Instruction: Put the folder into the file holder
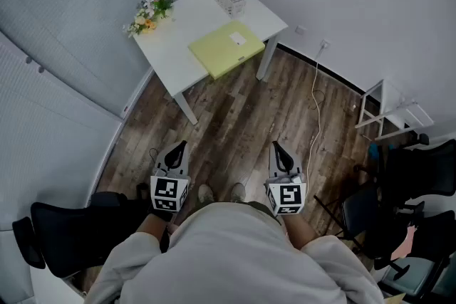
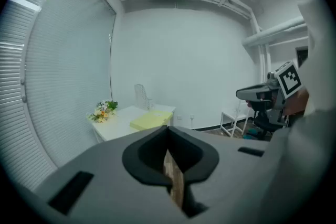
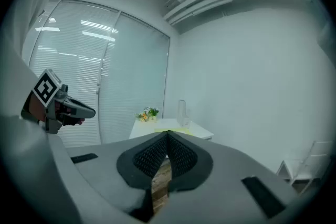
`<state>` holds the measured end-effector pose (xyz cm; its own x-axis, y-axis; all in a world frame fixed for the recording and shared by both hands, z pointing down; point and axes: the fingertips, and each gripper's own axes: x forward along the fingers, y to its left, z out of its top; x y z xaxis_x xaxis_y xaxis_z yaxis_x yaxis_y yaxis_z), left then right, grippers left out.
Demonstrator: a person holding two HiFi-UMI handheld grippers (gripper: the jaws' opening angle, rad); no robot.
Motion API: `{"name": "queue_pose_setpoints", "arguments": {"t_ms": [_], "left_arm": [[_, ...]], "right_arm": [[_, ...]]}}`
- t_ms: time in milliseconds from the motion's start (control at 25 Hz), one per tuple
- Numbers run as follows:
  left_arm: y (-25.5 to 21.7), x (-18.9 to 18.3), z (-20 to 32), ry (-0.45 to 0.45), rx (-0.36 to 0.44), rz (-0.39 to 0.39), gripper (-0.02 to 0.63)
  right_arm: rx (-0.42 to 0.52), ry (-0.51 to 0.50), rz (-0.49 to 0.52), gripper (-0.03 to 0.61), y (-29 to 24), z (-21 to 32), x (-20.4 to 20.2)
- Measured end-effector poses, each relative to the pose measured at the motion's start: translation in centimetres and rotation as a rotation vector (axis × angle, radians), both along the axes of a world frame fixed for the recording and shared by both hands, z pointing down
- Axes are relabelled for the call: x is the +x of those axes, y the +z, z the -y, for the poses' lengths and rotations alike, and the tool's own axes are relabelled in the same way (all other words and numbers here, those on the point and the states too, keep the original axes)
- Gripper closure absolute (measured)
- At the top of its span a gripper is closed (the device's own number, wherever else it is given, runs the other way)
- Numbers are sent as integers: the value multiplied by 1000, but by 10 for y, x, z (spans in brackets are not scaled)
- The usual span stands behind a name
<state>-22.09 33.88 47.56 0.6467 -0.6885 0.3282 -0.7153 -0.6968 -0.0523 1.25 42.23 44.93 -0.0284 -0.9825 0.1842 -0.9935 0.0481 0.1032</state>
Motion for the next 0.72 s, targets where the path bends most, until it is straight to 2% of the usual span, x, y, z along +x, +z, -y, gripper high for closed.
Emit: {"name": "queue_pose_setpoints", "arguments": {"t_ms": [400, 600, 640, 680, 720], "left_arm": [[-3, -3, 4, -13, -2, 1, 606], [-1, -1, 2, -12, -3, 2, 606], [-1, 0, 1, -12, -4, 4, 606], [-1, 0, 0, -12, -4, 5, 606], [-1, 1, -1, -12, -3, 5, 606]], "right_arm": [[20, -14, 19, 569, -7, 2, 0], [98, -15, 55, 566, -22, -4, 4], [107, -25, 76, 470, -25, -4, 5], [112, -35, 97, 312, -28, -5, 5], [118, -40, 109, 280, -29, -5, 6]]}}
